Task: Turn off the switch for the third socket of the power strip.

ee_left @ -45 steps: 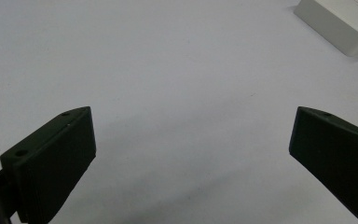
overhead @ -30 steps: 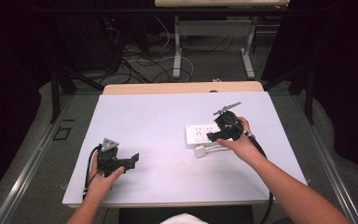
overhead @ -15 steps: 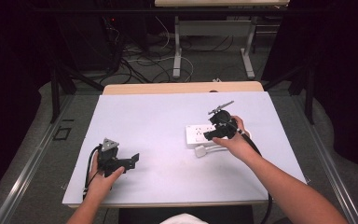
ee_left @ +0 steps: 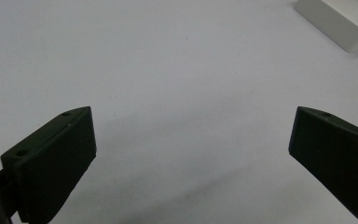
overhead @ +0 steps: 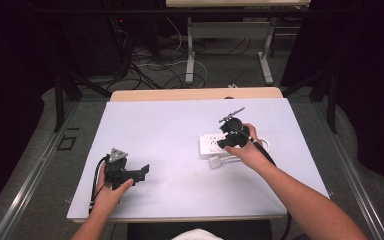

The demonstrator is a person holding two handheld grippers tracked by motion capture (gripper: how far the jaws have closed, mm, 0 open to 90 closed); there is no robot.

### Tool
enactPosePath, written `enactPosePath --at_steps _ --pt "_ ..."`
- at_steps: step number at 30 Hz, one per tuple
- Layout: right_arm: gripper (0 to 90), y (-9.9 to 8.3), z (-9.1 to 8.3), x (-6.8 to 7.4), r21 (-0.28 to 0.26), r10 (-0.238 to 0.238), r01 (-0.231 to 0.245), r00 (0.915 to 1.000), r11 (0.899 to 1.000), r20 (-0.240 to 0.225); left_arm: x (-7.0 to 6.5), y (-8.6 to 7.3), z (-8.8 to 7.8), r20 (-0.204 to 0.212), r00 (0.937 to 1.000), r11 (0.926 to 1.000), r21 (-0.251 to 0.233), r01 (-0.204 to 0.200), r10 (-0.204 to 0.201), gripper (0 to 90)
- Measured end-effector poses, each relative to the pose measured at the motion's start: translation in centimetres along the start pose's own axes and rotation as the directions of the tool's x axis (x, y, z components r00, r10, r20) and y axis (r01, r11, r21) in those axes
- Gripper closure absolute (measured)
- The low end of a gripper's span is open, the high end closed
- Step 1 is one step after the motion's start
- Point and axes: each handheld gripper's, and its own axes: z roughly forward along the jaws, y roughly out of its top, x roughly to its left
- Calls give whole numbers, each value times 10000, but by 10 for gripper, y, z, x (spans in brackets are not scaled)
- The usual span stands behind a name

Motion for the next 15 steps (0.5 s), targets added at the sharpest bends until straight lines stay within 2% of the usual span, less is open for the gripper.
enactPosePath --at_steps 6,7,11,15 --pt "657 2 6 3 70 106 -105 9999 9999 -120 0 0 0 -4 10000 10000 -11 1 -1 8" --pt "668 2 7 3 33 -39 39 9999 10000 -94 0 0 0 -13 10000 10000 -10 -9 9 8" --pt "698 4 11 6 185 100 -97 9998 9998 -185 0 0 0 -11 10000 10000 -6 -4 4 8" --pt "722 4 14 8 59 92 -90 9996 9999 -282 0 0 0 -8 10000 10000 -6 -7 7 8"
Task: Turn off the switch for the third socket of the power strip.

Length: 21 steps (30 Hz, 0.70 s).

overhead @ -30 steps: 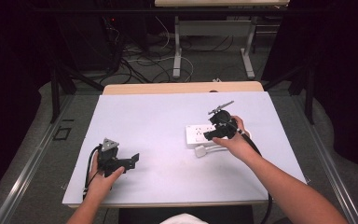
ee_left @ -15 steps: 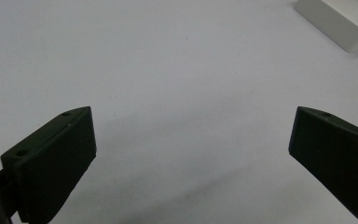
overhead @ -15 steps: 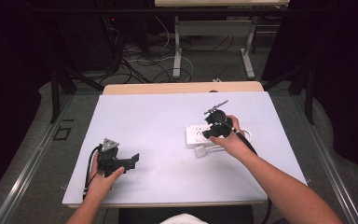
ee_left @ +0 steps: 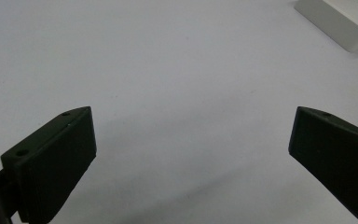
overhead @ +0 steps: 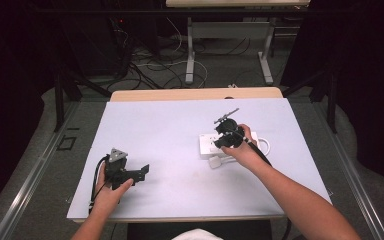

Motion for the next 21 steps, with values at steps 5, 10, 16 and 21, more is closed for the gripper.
enactPosePath --at_steps 5,10,16,21 --pt "779 3 3 4 349 -236 243 9995 9991 -214 0 0 0 0 10000 10000 12 -20 20 8" --pt "808 5 8 8 301 -299 311 9988 9991 -394 0 0 0 -8 10000 10000 15 -20 20 8" --pt "858 11 9 14 1177 -546 599 9974 9912 -480 0 0 0 2 10000 10000 8 -15 15 8" --pt "883 8 18 17 280 -472 491 9968 9984 -653 1 0 -1 48 10000 10000 90 -25 25 8"
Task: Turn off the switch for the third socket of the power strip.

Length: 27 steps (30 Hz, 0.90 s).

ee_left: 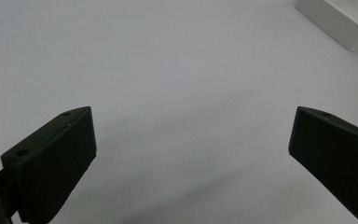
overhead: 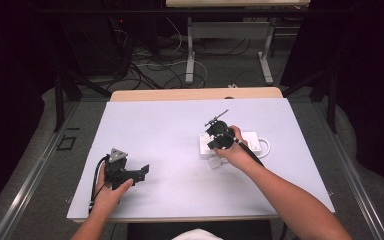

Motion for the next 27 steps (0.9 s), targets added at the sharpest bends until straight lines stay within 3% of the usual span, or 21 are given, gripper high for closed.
enactPosePath --at_steps 1,2,6,11,12,13,18,27 --pt "891 3 -4 1 824 -108 97 9999 9966 120 0 0 0 1 10000 10000 -2 1 -1 8" --pt "895 1 0 2 273 36 -38 10000 9996 71 0 0 0 6 10000 10000 -34 -2 2 8" --pt "900 1 4 1 64 41 -42 10000 10000 71 0 0 1 -23 10000 9999 -123 7 -7 8" --pt "900 2 5 1 432 99 -104 9999 9990 99 0 0 0 4 10000 10000 -2 6 -6 8" --pt "900 0 9 0 12 110 -111 9999 9999 47 0 0 1 -37 10000 10000 -92 21 -21 8" --pt "900 0 10 0 -8 64 -64 10000 10000 46 0 0 1 -38 10000 10000 -87 11 -11 8" --pt "900 1 9 0 413 86 -92 9999 9991 137 0 0 0 8 10000 10000 -63 -3 3 8" --pt "900 1 10 1 368 117 -123 9998 9992 164 -1 0 1 -37 10000 10000 -80 -6 6 8"
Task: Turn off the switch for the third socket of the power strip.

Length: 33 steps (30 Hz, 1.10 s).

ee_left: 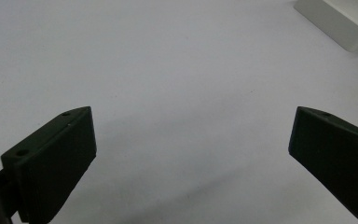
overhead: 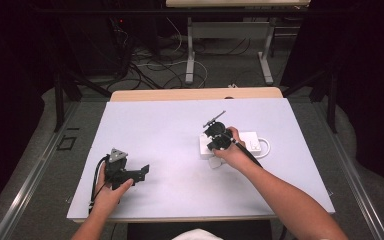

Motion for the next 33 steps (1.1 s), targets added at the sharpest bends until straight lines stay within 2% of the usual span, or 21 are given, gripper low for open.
enactPosePath --at_steps 2,5,6,7,8,9,13,14,16,25,27,28,30,33 --pt "900 0 -1 0 170 44 -44 10000 9998 16 0 0 0 -3 10000 10000 -5 7 -7 8" --pt "900 0 1 0 -52 40 -40 10000 10000 48 0 0 0 -3 10000 10000 -6 11 -11 8" --pt "900 0 -2 -2 375 58 -63 9999 9993 129 0 0 0 2 10000 10000 -7 7 -7 8" --pt "900 0 -2 -2 375 58 -63 9999 9993 129 0 0 0 12 10000 10000 29 -36 36 8" --pt "900 -1 1 -4 -115 239 -240 9997 9996 -74 0 0 0 12 10000 10000 31 -43 43 8" --pt "900 -2 2 -5 -365 242 -247 9996 9990 -127 0 0 0 12 10000 10000 26 -32 32 8" --pt "900 -1 0 -5 -35 134 -135 9999 9999 -82 0 0 0 17 10000 10000 27 -51 51 8" --pt "900 -2 0 -4 6 233 -233 9997 9997 -42 0 0 0 17 10000 10000 39 -46 45 8" --pt "900 -2 1 -5 -134 161 -163 9998 9998 -118 0 1 0 67 9999 9999 121 -88 87 8" --pt "900 -2 1 -4 -42 151 -152 9999 9999 -78 0 0 1 59 10000 9999 97 -44 43 8" --pt "900 -2 3 -4 -35 109 -110 9997 9999 -231 -1 0 1 66 10000 10000 93 -37 36 8" --pt "900 -1 0 -2 355 81 -79 10000 9993 -56 -1 0 1 68 10000 10000 79 -27 26 8" --pt "900 -3 4 0 -246 125 -127 9999 9996 -91 0 0 0 66 10000 9999 104 -57 56 8" --pt "900 -2 3 -2 -36 84 -84 9999 10000 -107 0 0 1 44 10000 10000 59 -44 44 8"
